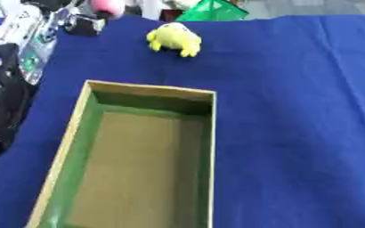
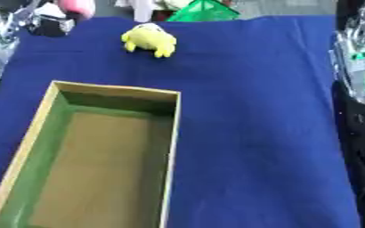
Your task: Pick up objects on the table and place them in the box.
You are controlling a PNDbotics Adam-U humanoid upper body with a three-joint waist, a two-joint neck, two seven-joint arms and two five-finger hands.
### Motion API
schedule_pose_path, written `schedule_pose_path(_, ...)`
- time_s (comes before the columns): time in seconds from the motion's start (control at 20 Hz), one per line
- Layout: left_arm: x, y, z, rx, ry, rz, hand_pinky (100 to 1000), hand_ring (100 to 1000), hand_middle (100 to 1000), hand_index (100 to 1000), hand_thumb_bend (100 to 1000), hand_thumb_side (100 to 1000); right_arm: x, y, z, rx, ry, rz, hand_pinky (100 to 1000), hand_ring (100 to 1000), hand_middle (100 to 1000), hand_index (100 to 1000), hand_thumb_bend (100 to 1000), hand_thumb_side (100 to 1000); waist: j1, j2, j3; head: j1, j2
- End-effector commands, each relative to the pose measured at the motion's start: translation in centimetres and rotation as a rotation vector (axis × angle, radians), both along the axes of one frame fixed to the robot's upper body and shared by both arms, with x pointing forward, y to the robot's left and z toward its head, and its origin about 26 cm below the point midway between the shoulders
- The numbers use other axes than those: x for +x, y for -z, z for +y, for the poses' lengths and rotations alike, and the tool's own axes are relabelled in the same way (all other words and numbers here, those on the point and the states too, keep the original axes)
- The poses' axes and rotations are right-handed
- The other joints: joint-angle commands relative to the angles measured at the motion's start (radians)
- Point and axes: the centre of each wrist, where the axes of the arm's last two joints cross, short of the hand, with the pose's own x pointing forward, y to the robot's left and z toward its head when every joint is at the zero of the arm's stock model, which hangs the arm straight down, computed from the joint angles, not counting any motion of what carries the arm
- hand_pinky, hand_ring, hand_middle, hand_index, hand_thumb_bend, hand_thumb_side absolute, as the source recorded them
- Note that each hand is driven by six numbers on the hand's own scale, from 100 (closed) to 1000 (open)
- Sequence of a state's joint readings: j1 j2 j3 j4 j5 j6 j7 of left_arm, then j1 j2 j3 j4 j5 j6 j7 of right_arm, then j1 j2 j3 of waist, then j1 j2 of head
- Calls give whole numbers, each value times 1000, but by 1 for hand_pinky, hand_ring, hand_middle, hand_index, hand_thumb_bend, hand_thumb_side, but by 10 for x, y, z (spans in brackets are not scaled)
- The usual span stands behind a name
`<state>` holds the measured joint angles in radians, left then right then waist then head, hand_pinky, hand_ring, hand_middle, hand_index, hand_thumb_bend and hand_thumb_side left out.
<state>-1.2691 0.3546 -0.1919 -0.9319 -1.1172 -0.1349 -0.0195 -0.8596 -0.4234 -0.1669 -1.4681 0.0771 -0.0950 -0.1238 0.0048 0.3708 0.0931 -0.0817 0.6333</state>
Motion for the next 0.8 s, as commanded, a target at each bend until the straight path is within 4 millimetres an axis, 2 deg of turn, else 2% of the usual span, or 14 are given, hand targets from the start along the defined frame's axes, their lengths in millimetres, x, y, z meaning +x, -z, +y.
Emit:
schedule_pose_path(0.05,-17,-25,-4,26,67,-63,403,492,549,719,232,100,-7,-10,-2,-5,12,-39,750,912,664,844,766,1000,1,-41,9,-18,25)
schedule_pose_path(0.25,-37,-28,-16,15,162,-62,397,483,535,714,201,100,-8,-5,-4,-1,23,-30,750,912,665,844,762,1000,1,-57,33,-35,44)
schedule_pose_path(0.55,-75,-22,-24,-15,304,-54,391,475,524,705,174,100,-10,-1,-6,4,32,-25,750,912,666,844,759,1000,5,-71,57,-56,54)
schedule_pose_path(0.8,-112,-30,-33,78,429,-61,400,490,543,706,193,100,-12,2,-7,0,41,-16,750,912,666,844,758,1000,15,-81,70,-65,64)
